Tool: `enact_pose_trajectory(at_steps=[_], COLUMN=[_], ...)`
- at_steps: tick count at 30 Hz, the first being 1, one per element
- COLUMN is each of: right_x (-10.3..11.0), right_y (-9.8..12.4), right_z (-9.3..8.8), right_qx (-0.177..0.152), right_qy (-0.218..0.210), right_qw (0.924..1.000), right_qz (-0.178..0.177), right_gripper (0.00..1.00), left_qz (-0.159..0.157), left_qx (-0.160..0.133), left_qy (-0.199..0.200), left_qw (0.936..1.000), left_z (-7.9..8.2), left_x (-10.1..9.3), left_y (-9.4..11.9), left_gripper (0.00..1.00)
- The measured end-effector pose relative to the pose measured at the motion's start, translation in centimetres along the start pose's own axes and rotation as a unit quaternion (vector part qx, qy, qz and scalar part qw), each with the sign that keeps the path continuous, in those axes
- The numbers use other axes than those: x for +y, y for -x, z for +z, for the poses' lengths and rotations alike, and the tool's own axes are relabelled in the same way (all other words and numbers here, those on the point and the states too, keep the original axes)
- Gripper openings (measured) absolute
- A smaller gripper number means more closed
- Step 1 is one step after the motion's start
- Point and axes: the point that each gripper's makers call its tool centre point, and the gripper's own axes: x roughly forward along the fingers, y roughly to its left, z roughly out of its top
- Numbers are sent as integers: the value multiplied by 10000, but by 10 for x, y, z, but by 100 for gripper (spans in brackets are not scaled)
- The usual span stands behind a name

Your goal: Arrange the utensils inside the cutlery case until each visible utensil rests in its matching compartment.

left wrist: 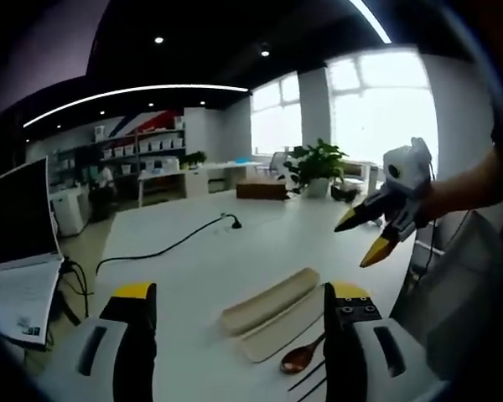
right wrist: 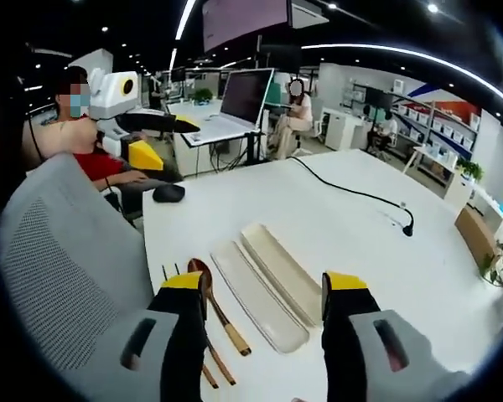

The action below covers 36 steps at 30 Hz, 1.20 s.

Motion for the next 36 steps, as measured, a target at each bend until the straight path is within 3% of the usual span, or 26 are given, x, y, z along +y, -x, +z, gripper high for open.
enact_pose_trajectory(at_steps=[8,15,17,23,25,36], right_x=[18,31,31,48,63,97], right_y=[-8,-15,-19,-34,-37,-58], right_z=[-17,-35,-41,-56,-60,-83], right_qx=[276,511,595,854,921,1285], right_qy=[380,464,512,726,952,1122], right_qw=[9964,9924,9914,9828,9739,9583], right_qz=[705,1014,1043,1465,1843,2295], right_gripper=[39,29,31,28,27,24], left_qz=[164,197,167,189,196,212], left_qx=[-74,-82,-37,-59,-63,-40], left_qy=[222,287,303,300,323,249], left_qw=[9996,9994,9994,9994,9993,9995], left_z=[0,0,-2,1,1,3], left_x=[11,12,12,12,12,12], left_y=[4,5,4,5,5,6], left_gripper=[85,85,85,85,85,85])
